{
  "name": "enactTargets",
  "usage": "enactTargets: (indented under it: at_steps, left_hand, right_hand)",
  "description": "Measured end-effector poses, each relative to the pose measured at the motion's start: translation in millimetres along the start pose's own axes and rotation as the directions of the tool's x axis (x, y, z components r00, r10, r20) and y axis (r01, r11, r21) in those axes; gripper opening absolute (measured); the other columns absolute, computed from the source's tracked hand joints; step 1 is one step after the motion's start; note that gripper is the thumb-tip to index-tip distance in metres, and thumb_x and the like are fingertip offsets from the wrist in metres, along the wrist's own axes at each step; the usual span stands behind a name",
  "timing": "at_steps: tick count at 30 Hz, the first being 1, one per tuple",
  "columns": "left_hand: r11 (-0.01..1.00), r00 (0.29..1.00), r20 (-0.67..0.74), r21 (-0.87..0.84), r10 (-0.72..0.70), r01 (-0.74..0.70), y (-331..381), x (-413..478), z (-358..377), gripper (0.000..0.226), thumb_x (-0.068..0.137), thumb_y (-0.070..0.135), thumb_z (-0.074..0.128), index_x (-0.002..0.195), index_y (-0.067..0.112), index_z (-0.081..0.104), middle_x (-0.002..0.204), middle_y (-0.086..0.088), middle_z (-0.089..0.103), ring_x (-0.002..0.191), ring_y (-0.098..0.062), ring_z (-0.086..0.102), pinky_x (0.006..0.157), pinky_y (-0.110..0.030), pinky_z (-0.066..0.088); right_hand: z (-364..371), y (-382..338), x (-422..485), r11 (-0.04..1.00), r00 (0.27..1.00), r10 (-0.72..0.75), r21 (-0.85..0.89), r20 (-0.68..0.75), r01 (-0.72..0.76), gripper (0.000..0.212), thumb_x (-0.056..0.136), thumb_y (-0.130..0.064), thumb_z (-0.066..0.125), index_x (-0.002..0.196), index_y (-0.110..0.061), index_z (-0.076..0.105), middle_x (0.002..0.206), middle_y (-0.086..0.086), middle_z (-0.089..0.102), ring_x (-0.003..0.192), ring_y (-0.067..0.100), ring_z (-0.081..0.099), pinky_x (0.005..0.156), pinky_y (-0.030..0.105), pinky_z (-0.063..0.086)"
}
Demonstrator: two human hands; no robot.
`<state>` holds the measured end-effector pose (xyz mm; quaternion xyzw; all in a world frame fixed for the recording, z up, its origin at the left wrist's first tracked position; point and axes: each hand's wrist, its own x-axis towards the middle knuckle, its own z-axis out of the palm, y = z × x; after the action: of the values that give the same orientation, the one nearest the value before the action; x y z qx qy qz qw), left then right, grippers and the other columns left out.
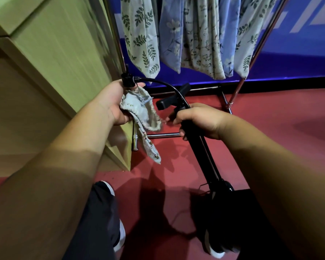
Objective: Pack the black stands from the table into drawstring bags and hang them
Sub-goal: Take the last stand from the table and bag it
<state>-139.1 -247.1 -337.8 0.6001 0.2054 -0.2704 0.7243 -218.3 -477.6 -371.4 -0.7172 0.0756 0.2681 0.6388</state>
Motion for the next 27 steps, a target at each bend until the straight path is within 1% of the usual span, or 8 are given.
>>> enactTargets:
  at_steps: [2,4,8,12,16,21,24,27]
  left_hand:
    - [0.999,1.0,0.02,-0.05,0.003,-0.002,1,-4,2,0.018,0.079,0.021,0.063,0.086,0.015,0.079,0.102,-0.005,0.076,0.084,-0.026,0.077,0.092,-0.044,0.062]
    - [0.997,1.0,0.015,-0.076,0.028,-0.026,2,-3,1,0.024,0.087,0.019,0.059,0.095,0.015,0.081,0.095,-0.009,0.078,0.079,-0.028,0.078,0.08,-0.045,0.066]
    - [0.997,0.997,-0.018,-0.027,0.077,-0.077,2,1,-4,0.03,0.098,0.02,0.05,0.113,0.02,0.076,0.098,-0.007,0.075,0.083,-0.027,0.077,0.076,-0.039,0.066]
    - [0.979,0.987,-0.049,0.138,0.155,-0.147,1,-4,-3,0.032,0.098,0.019,0.052,0.117,0.016,0.079,0.094,-0.002,0.077,0.073,-0.019,0.076,0.062,-0.027,0.062]
    - [0.843,0.901,-0.105,0.411,0.421,-0.346,-2,-1,-5,0.024,0.086,0.02,0.07,0.102,0.022,0.086,0.098,0.001,0.083,0.1,-0.023,0.078,0.097,-0.038,0.062]
    - [0.635,0.811,-0.01,0.628,0.584,-0.45,-8,4,-2,0.008,0.09,0.029,0.081,0.096,0.028,0.086,0.086,0.007,0.081,0.074,-0.004,0.071,0.072,-0.021,0.055]
    - [0.588,0.834,0.089,0.668,0.545,-0.456,-12,9,-1,0.008,0.093,0.029,0.08,0.098,0.028,0.086,0.091,0.009,0.082,0.082,0.0,0.072,0.08,-0.02,0.055]
    - [0.54,0.868,0.1,0.747,0.486,-0.388,-23,16,5,0.01,0.091,0.033,0.08,0.093,0.025,0.086,0.078,0.003,0.079,0.063,-0.004,0.063,0.067,-0.022,0.051]
  right_hand:
    - [-1,2,1,0.998,0.999,0.023,-0.057,-0.031,-0.024,0.048,0.074,-0.016,0.073,0.116,0.007,0.068,0.071,0.013,0.059,0.06,0.026,0.064,0.067,0.041,0.057]
    - [-1,4,1,0.993,0.999,0.028,-0.112,-0.043,-0.033,0.036,0.08,-0.012,0.072,0.111,0.006,0.068,0.066,0.01,0.062,0.057,0.024,0.064,0.067,0.04,0.055]
    - [-2,6,2,0.982,0.994,0.038,-0.182,-0.099,-0.056,0.049,0.071,-0.02,0.072,0.111,0.008,0.068,0.083,0.012,0.067,0.062,0.023,0.065,0.067,0.039,0.052]
    - [-5,9,3,0.948,0.987,0.074,-0.297,-0.144,-0.114,0.011,0.084,-0.012,0.073,0.09,-0.004,0.068,0.07,0.011,0.063,0.061,0.025,0.065,0.065,0.041,0.055]
    - [-6,11,4,0.903,0.975,0.114,-0.39,-0.188,-0.181,0.009,0.084,-0.015,0.069,0.083,-0.006,0.067,0.063,0.009,0.066,0.05,0.021,0.064,0.062,0.038,0.057]
    - [0,16,9,0.786,0.975,0.066,-0.59,-0.213,-0.182,0.018,0.088,-0.024,0.067,0.093,-0.009,0.073,0.085,0.011,0.079,0.058,0.027,0.07,0.056,0.036,0.057]
    - [7,13,9,0.721,0.976,-0.004,-0.676,-0.22,-0.149,0.026,0.083,-0.031,0.067,0.095,-0.01,0.075,0.08,0.015,0.078,0.062,0.033,0.075,0.057,0.044,0.062]
    - [15,6,10,0.703,0.979,-0.067,-0.705,-0.194,-0.091,0.036,0.089,-0.038,0.067,0.103,-0.005,0.071,0.09,0.02,0.076,0.082,0.038,0.074,0.07,0.044,0.059]
